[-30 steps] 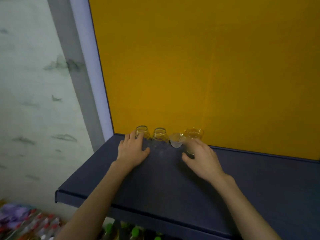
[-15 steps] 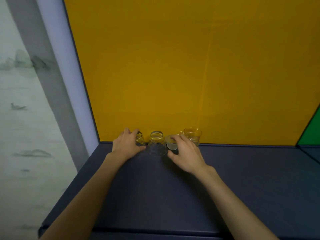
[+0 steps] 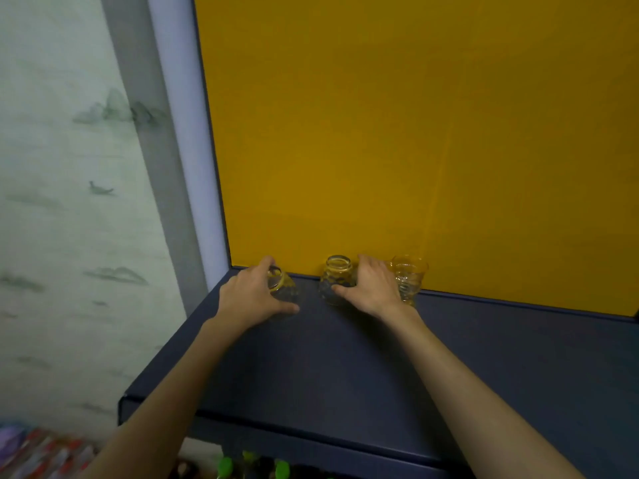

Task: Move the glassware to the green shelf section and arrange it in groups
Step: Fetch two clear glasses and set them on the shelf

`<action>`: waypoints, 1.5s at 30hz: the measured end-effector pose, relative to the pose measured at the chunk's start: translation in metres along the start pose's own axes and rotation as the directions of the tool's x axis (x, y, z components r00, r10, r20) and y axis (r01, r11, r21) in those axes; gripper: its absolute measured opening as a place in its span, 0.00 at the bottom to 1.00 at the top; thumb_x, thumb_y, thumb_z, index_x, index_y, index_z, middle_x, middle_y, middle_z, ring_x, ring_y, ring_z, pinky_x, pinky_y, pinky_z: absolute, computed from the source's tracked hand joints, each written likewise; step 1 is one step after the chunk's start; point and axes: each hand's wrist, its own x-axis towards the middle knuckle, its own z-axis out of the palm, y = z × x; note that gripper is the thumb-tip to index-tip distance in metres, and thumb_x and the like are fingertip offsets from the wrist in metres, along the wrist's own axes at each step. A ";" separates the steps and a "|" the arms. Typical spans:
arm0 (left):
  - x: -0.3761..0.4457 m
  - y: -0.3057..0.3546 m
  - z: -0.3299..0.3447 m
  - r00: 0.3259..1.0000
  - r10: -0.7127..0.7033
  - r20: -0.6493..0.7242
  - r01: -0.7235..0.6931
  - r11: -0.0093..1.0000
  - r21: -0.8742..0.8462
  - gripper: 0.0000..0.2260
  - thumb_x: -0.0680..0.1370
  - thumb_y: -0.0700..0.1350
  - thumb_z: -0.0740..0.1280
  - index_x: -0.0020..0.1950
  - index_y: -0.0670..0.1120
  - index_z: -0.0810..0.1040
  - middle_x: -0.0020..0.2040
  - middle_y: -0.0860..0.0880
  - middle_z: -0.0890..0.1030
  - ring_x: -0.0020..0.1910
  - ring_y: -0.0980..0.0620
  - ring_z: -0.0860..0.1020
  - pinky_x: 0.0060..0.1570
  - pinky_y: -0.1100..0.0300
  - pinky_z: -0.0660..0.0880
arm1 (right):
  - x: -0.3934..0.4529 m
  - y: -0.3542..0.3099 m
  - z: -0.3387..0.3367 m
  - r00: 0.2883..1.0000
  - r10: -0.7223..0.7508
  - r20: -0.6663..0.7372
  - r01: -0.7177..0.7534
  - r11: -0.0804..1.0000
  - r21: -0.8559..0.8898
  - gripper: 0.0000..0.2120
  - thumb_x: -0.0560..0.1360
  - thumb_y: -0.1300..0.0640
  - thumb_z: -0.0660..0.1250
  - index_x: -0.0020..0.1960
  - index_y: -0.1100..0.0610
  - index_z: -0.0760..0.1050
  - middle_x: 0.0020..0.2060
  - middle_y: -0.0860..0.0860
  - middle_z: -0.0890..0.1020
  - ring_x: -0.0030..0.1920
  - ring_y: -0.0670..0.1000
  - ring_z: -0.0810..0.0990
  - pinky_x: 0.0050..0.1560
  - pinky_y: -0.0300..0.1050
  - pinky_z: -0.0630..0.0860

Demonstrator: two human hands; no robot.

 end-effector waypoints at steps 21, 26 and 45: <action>-0.021 -0.003 -0.014 0.950 -0.224 -0.219 0.022 0.745 -0.666 0.30 0.62 0.54 0.85 0.60 0.52 0.78 0.50 0.56 0.82 0.52 0.51 0.81 0.53 0.54 0.80 | 0.014 -0.004 0.023 0.997 -0.032 -0.072 0.021 0.989 -0.149 0.37 0.71 0.28 0.64 0.65 0.56 0.72 0.62 0.54 0.78 0.65 0.56 0.73 0.61 0.52 0.64; -0.022 -0.007 -0.013 0.949 -0.206 -0.237 0.000 0.756 -0.655 0.28 0.62 0.55 0.85 0.57 0.53 0.77 0.46 0.59 0.81 0.48 0.56 0.81 0.49 0.58 0.78 | 0.014 -0.004 0.023 0.996 -0.037 -0.083 0.029 0.995 -0.093 0.35 0.69 0.29 0.67 0.62 0.56 0.73 0.61 0.53 0.78 0.65 0.56 0.71 0.60 0.52 0.64; -0.026 -0.004 0.010 0.961 -0.181 -0.210 -0.024 0.701 -0.713 0.35 0.63 0.52 0.85 0.67 0.52 0.77 0.56 0.56 0.83 0.52 0.63 0.79 0.51 0.64 0.76 | -0.025 -0.008 0.048 0.987 0.090 0.137 -0.143 0.881 0.451 0.36 0.56 0.34 0.80 0.56 0.48 0.71 0.54 0.45 0.80 0.58 0.51 0.78 0.58 0.55 0.76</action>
